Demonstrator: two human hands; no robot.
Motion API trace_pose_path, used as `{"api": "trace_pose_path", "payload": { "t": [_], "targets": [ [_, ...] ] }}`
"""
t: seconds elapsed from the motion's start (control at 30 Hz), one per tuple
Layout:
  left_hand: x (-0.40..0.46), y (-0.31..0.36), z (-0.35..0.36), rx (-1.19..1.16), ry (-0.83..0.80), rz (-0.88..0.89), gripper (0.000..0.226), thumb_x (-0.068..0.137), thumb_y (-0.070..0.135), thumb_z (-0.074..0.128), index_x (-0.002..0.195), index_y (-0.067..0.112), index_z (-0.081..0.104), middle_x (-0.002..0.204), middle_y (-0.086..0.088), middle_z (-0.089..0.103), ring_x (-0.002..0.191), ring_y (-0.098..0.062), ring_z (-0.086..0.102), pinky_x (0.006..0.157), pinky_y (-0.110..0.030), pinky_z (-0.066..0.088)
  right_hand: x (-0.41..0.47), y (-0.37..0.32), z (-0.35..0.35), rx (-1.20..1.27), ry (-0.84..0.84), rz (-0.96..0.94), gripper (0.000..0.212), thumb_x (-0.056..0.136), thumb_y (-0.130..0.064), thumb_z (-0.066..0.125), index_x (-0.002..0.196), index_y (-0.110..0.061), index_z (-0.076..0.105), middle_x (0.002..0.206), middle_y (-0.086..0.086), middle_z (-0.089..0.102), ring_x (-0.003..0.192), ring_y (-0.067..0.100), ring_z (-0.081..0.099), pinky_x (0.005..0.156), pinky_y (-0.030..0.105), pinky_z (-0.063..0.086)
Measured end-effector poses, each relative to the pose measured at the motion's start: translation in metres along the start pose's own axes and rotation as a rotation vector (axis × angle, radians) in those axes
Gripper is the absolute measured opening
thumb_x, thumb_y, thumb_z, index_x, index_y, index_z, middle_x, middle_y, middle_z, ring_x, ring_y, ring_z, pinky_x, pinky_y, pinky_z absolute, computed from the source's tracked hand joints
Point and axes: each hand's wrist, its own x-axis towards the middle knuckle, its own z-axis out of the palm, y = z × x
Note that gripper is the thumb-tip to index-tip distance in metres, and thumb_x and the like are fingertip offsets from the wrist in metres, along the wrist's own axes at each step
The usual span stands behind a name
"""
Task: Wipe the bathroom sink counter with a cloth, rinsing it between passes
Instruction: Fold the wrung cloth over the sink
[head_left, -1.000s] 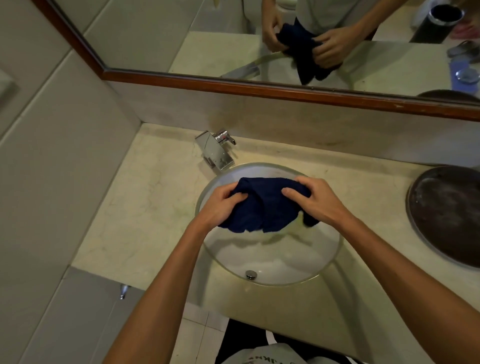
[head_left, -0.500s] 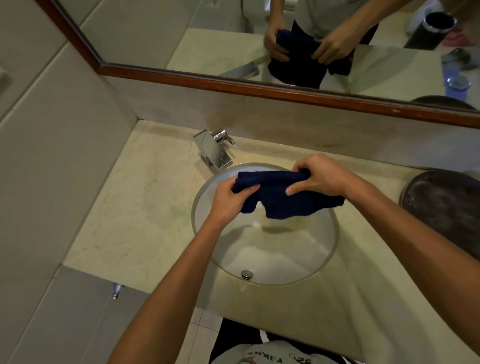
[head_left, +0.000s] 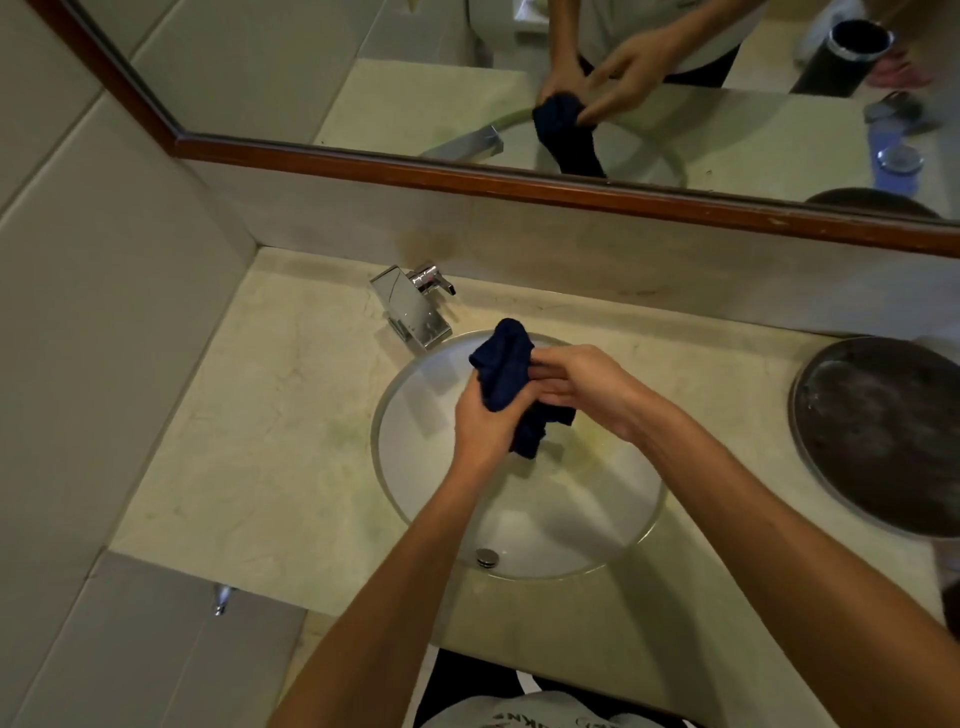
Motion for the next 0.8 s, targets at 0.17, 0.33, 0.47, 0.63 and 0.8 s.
{"api": "trace_pose_path", "payload": {
  "t": [0.17, 0.33, 0.47, 0.63, 0.8],
  "targets": [
    [0.005, 0.007, -0.034, -0.469, -0.109, -0.181, 0.028, 0.095, 0.024, 0.069, 0.121, 0.014, 0.068, 0.122, -0.011, 0.073, 0.115, -0.026, 0.069, 0.097, -0.042, 0.056, 0.002, 0.026, -0.031, -0.246, 0.197, -0.260, 0.054, 0.086, -0.041, 0.081, 0.135, -0.029, 0.061, 0.124, -0.016, 0.065, 0.112, -0.001, 0.060, 0.093, 0.020, 0.050],
    [0.002, 0.001, -0.066, -0.759, -0.169, -0.402, 0.040, 0.094, 0.013, 0.061, 0.133, 0.003, 0.063, 0.130, -0.016, 0.068, 0.121, -0.031, 0.065, 0.099, -0.043, 0.053, 0.014, 0.050, -0.008, -0.186, -0.132, -0.168, 0.036, 0.088, -0.022, 0.080, 0.122, -0.014, 0.070, 0.111, 0.001, 0.077, 0.105, 0.022, 0.073, 0.089, 0.033, 0.060],
    [0.011, -0.022, -0.109, -0.566, -0.292, -0.406, 0.050, 0.097, 0.025, 0.052, 0.142, 0.006, 0.055, 0.131, -0.017, 0.066, 0.113, -0.034, 0.066, 0.094, -0.049, 0.051, 0.030, 0.050, -0.005, -0.314, -0.081, -0.138, 0.033, 0.077, -0.019, 0.089, 0.107, -0.014, 0.074, 0.096, 0.003, 0.079, 0.093, 0.024, 0.076, 0.085, 0.040, 0.062],
    [0.023, -0.036, -0.129, -0.128, -0.154, -0.258, 0.053, 0.081, 0.026, 0.087, 0.127, 0.016, 0.065, 0.120, -0.005, 0.075, 0.111, -0.026, 0.072, 0.088, -0.040, 0.061, 0.046, 0.043, 0.027, -0.468, -0.205, -0.053, 0.037, 0.074, -0.037, 0.090, 0.105, -0.021, 0.076, 0.096, -0.003, 0.079, 0.089, 0.016, 0.076, 0.086, 0.037, 0.060],
    [0.026, -0.050, -0.159, -0.277, -0.139, -0.298, 0.039, 0.092, 0.017, 0.076, 0.129, 0.012, 0.064, 0.121, -0.011, 0.074, 0.108, -0.031, 0.073, 0.079, -0.041, 0.061, 0.067, 0.044, 0.042, -0.454, -0.330, 0.131, 0.024, 0.081, -0.038, 0.082, 0.094, -0.017, 0.082, 0.096, 0.001, 0.078, 0.092, 0.018, 0.074, 0.087, 0.029, 0.054]
  ]
}}
